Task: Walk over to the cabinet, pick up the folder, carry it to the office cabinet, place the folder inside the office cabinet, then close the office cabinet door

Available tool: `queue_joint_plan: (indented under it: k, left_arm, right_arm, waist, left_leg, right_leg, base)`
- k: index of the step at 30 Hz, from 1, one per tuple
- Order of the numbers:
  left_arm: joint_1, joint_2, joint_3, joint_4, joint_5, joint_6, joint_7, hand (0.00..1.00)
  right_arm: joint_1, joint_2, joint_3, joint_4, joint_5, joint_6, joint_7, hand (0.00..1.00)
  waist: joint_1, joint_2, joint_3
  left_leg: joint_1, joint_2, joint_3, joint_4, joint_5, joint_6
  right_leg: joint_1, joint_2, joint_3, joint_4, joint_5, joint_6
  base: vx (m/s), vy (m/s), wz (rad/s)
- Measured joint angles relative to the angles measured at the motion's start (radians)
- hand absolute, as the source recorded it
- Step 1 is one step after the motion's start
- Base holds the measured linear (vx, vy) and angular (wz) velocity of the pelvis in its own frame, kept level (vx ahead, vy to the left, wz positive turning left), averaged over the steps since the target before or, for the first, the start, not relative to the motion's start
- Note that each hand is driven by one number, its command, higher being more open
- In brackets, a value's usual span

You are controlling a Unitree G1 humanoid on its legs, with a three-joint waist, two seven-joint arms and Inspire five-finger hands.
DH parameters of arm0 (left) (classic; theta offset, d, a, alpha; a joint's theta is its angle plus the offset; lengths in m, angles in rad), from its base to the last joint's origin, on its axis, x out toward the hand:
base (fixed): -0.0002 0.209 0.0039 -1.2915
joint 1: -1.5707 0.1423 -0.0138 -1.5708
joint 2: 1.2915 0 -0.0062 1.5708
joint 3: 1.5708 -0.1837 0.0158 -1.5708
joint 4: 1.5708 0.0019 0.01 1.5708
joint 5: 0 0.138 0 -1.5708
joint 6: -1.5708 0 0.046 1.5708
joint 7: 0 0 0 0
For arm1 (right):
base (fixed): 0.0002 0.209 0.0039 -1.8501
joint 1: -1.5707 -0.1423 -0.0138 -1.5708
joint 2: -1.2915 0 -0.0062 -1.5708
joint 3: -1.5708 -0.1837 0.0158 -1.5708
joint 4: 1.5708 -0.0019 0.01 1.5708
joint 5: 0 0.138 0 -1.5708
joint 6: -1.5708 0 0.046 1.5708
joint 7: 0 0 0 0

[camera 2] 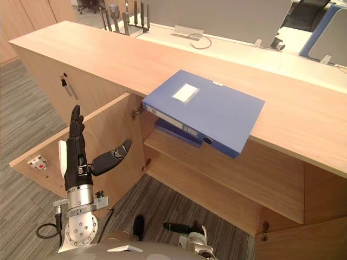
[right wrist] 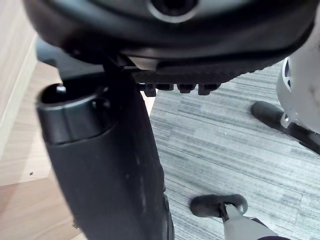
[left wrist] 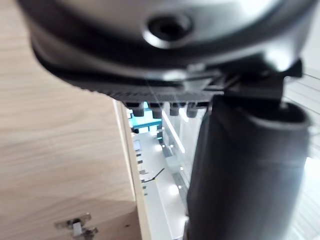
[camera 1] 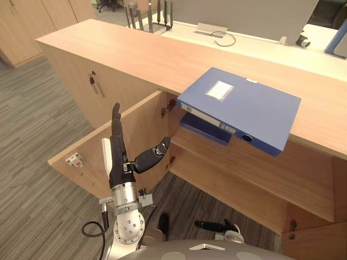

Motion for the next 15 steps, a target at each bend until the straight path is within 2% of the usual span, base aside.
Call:
queue_joint_plan:
  k: [6, 9, 12, 15]
  left_arm:
    - [-0.056, 0.132, -0.071, 0.0, 0.142, 0.0, -0.009, 1.0]
    - [-0.069, 0.17, -0.074, 0.0, 0.18, -0.003, -0.019, 1.0]
    - [-0.111, 0.208, -0.086, 0.0, 0.202, -0.003, -0.03, 1.0]
    - [-0.147, 0.238, -0.098, 0.0, 0.223, -0.006, -0.039, 1.0]
  right_arm:
    - [-0.022, -0.038, 0.066, 0.063, -0.04, -0.004, 0.002, 1.0]
    - [-0.025, -0.052, 0.089, 0.069, -0.041, -0.009, 0.006, 1.0]
    - [-0.028, -0.069, 0.108, 0.086, -0.072, -0.015, 0.013, 1.0]
    - [-0.023, -0.091, 0.127, 0.091, -0.08, -0.017, 0.022, 1.0]
  waist:
    - [-0.005, -0.006, -0.009]
    - [-0.03, -0.009, -0.019]
    - [-0.032, -0.009, -0.022]
    - [-0.052, -0.006, -0.028]
  left_leg:
    - [0.002, 0.025, 0.016, -0.001, 0.005, -0.011]
    - [0.004, 0.034, 0.031, -0.001, 0.007, -0.018]
    - [0.005, 0.047, 0.046, 0.0, 0.008, -0.021]
    - [0.009, 0.051, 0.05, 0.0, 0.008, -0.022]
  right_leg:
    - [-0.007, 0.019, 0.032, -0.015, 0.0, -0.01]
    - [-0.018, 0.028, 0.055, -0.016, -0.001, -0.018]
    - [-0.028, 0.035, 0.077, -0.016, 0.0, -0.026]
    - [-0.028, 0.037, 0.083, -0.016, 0.0, -0.027]
  base:
    - [-0.04, -0.012, -0.11]
    - [-0.03, -0.012, -0.23]
    - [-0.03, -0.022, -0.2]
    - [-0.03, -0.015, -0.07]
